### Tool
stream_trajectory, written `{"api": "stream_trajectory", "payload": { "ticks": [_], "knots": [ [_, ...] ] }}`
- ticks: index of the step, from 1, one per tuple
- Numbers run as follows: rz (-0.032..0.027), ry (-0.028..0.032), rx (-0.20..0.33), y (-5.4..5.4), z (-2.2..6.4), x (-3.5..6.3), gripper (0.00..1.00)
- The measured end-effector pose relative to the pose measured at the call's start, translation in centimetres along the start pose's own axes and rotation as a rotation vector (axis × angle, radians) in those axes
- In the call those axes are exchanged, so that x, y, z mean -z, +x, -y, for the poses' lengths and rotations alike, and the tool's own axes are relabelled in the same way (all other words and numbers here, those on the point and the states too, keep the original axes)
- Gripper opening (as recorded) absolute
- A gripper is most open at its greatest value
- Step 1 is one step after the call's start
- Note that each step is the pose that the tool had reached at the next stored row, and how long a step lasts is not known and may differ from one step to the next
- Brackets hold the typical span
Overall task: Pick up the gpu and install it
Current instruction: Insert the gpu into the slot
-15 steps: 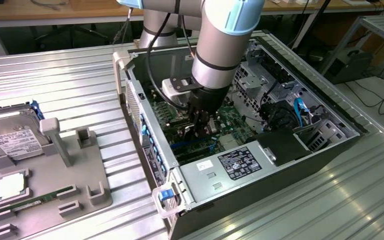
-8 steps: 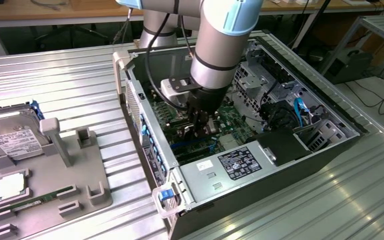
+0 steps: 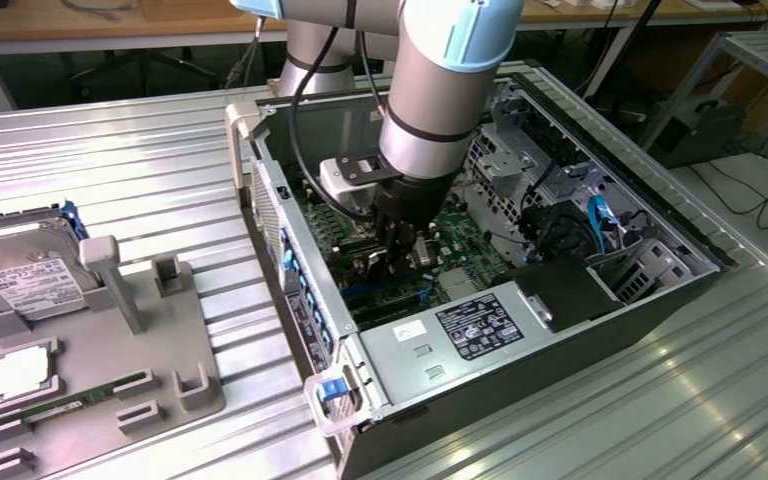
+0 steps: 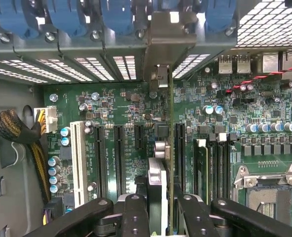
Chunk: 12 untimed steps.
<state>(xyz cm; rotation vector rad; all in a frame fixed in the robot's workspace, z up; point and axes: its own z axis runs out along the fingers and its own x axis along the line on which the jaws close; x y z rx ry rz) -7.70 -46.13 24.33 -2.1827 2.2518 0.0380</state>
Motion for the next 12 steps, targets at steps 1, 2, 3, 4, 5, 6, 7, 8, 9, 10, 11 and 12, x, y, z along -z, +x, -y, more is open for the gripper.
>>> {"api": "stream_trajectory", "payload": {
  "ticks": [1,2,3,4,5,6,7,8,9,10,11,12],
  "knots": [
    [0.0000,0.0000,0.000,0.00,0.00,0.00,0.28],
    [-0.0001,-0.0001,0.000,0.00,-0.01,0.00,0.28],
    [0.0000,0.0000,0.000,0.00,-0.01,-0.01,0.28],
    [0.0001,0.0000,0.000,0.00,-0.01,-0.01,0.28],
    [0.0001,0.0000,0.000,0.00,-0.01,-0.01,0.28],
    [0.0000,0.0000,0.000,0.00,-0.01,-0.01,0.28],
    [0.0001,0.0000,0.000,0.00,-0.01,-0.01,0.28],
    [0.0000,0.0000,0.000,0.00,-0.01,-0.01,0.28],
    [0.0001,0.0000,0.000,0.00,-0.01,-0.01,0.28],
    [0.0001,0.0000,0.000,0.00,-0.01,-0.01,0.28],
    [0.0001,0.0000,0.000,0.00,-0.01,-0.01,0.28],
    [0.0002,0.0011,0.000,0.00,-0.01,-0.01,0.28]
  ]
}}
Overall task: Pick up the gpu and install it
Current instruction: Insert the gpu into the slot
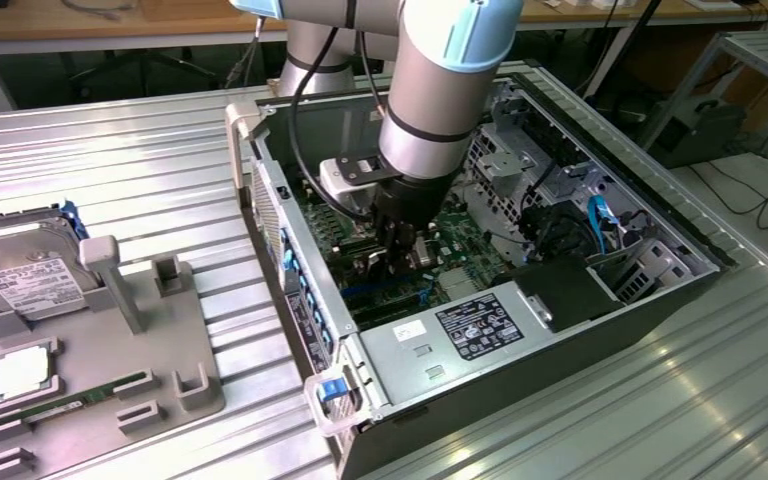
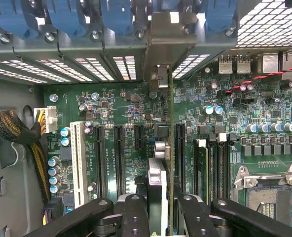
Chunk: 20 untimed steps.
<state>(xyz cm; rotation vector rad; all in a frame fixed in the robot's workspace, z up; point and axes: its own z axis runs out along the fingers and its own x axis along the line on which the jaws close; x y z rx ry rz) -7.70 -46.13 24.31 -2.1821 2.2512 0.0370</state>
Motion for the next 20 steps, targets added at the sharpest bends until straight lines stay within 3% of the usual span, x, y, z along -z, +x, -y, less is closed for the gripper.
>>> {"api": "stream_trajectory", "payload": {
  "ticks": [2,6,20],
  "knots": [
    [0.0002,0.0074,0.000,0.00,-0.06,0.00,0.28],
    [0.0003,0.0136,0.001,0.01,-0.12,0.00,0.28],
    [-0.0002,0.0143,0.001,-0.27,-0.15,-0.01,0.28]
  ]
}}
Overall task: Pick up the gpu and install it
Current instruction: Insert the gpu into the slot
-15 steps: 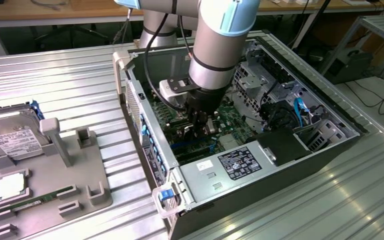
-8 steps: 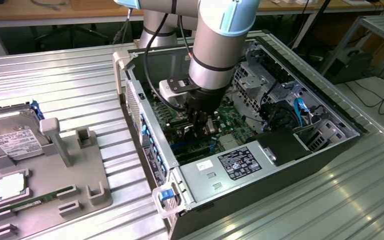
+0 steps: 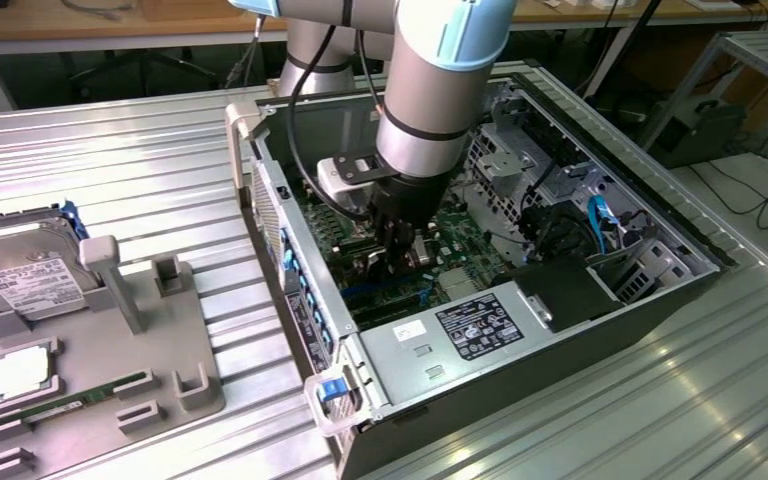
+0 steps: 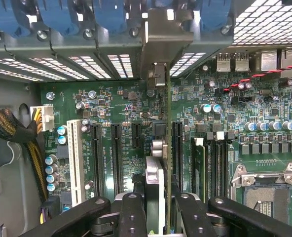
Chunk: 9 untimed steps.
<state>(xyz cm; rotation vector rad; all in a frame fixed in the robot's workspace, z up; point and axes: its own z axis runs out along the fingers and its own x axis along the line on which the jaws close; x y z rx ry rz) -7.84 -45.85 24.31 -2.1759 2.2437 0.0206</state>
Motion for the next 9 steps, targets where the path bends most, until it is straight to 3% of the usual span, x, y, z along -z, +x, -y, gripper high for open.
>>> {"api": "stream_trajectory", "payload": {
  "ticks": [9],
  "knots": [
    [0.0000,0.0000,0.000,-0.02,-0.02,0.00,0.28]
  ]
}}
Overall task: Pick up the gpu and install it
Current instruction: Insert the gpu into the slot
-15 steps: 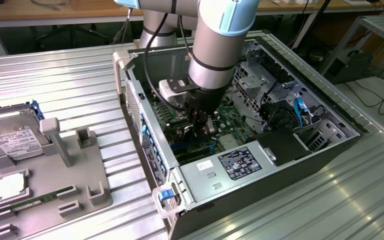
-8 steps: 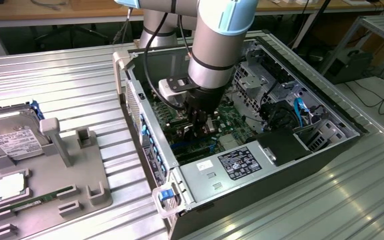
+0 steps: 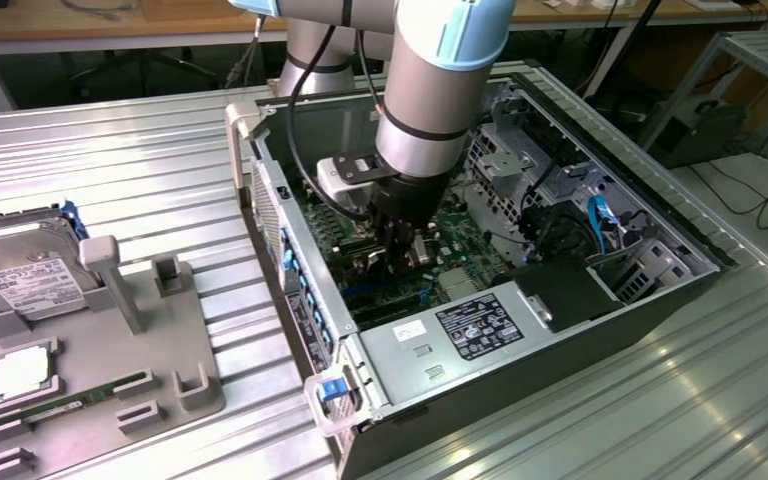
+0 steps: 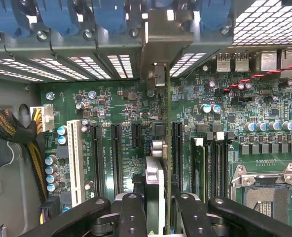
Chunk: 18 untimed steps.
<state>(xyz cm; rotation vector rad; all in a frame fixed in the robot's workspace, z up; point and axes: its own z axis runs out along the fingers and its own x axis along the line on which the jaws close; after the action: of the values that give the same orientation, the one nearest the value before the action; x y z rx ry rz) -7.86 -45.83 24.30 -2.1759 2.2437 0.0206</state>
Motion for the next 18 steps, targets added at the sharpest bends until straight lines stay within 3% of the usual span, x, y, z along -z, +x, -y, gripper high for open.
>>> {"api": "stream_trajectory", "payload": {
  "ticks": [18],
  "knots": [
    [-0.0002,0.0000,0.000,-0.04,-0.18,-0.02,0.28]
  ]
}}
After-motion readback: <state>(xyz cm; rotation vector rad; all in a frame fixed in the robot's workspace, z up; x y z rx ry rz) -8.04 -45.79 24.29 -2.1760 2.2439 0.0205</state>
